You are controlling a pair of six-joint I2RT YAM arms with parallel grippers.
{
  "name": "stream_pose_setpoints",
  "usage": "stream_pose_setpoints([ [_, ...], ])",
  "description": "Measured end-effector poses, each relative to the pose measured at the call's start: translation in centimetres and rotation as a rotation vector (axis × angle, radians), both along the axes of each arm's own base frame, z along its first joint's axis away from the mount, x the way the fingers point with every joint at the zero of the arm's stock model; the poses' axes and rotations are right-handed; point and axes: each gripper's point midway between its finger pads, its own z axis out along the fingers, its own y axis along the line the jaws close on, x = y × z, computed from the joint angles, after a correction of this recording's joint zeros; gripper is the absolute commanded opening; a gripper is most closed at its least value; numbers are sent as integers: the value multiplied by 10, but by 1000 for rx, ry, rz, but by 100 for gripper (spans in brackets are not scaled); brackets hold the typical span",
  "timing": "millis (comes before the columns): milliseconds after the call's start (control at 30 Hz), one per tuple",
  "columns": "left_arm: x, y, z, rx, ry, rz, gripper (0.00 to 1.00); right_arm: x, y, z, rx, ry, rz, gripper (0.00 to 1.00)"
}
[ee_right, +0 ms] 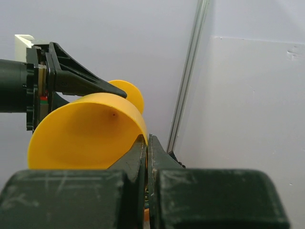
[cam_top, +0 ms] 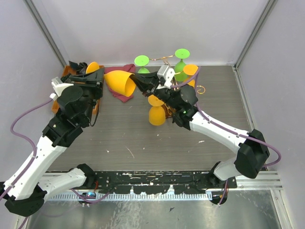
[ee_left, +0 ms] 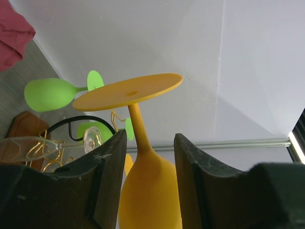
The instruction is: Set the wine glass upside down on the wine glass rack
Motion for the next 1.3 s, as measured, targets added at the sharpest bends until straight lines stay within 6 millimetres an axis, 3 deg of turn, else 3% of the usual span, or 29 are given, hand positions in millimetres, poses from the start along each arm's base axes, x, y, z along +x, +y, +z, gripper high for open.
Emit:
stream_pose_setpoints([
  [500,5,-2,-4,-45,15,-9,26,-3,1,2,20,8,-6,1],
  [633,8,-2,-5,-63,19,-13,12,-2,1,2,23,9,-10,1],
  [700,9,-2,-4,-75,17,-16,1,-1,1,2,25,11,-15,6],
  [733,10,-2,-4,-80,14,-15,0,-1,0,2,26,12,-17,8],
  [1100,34,1,-7,36,4,-12,0,8,2,-21,-31,62,-51,36],
  [1300,51,10,2,201,-24,-7,0,8,-16,-25,-65,103,-127,53],
])
